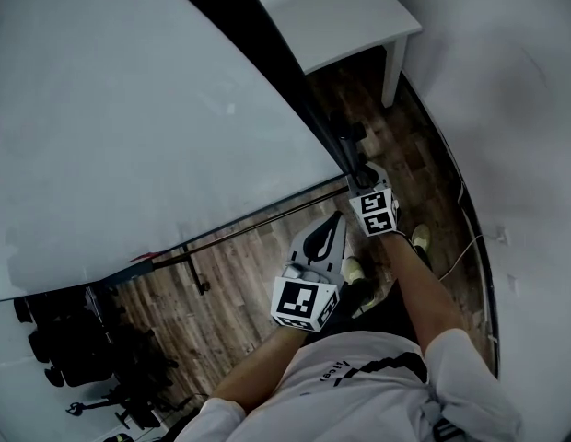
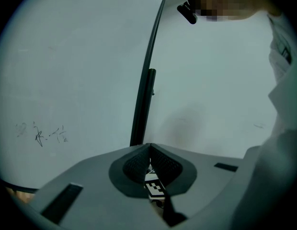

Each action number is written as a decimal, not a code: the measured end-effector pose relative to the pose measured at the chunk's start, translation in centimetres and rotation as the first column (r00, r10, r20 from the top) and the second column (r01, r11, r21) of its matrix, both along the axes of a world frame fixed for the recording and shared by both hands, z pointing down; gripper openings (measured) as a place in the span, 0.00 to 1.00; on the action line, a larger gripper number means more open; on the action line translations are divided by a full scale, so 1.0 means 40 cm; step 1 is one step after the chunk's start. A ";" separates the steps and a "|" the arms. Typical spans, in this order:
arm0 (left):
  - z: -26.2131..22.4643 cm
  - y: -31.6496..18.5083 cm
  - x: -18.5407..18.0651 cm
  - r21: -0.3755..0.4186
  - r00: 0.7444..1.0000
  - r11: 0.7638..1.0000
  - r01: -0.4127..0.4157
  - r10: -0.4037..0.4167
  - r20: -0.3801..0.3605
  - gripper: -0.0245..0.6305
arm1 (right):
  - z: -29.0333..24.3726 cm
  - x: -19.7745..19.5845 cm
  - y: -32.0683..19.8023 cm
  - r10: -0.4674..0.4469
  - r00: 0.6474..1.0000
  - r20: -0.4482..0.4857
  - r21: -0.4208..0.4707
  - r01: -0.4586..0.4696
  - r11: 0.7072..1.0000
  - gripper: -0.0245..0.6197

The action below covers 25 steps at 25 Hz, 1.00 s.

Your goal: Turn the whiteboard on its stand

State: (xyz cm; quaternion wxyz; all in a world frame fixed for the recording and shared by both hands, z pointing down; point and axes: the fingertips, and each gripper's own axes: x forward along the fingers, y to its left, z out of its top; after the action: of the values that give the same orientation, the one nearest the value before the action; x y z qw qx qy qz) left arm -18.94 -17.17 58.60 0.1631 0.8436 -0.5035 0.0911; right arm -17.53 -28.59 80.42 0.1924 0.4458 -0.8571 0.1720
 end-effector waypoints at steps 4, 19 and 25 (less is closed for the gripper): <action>0.012 -0.009 0.036 -0.017 0.999 0.999 -0.032 0.032 -0.007 0.06 | 0.006 0.029 -0.008 -0.026 0.999 -0.020 0.001 0.026 1.000 0.22; 0.001 -0.069 0.141 -0.015 0.999 0.999 -0.052 0.052 -0.002 0.06 | 0.010 0.116 -0.094 -0.057 0.997 -0.050 -0.045 0.055 0.997 0.23; -0.008 -0.089 0.176 -0.011 0.998 0.998 -0.061 0.061 0.002 0.06 | 0.004 0.199 -0.142 -0.004 0.999 -0.049 -0.066 0.001 0.998 0.22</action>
State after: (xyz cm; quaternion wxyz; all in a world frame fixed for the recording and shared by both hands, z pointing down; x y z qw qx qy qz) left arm -11.89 -20.72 58.26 0.1644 0.8576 -0.4770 0.0996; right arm -9.59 -34.27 80.58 0.2283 0.4423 -0.8465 0.1889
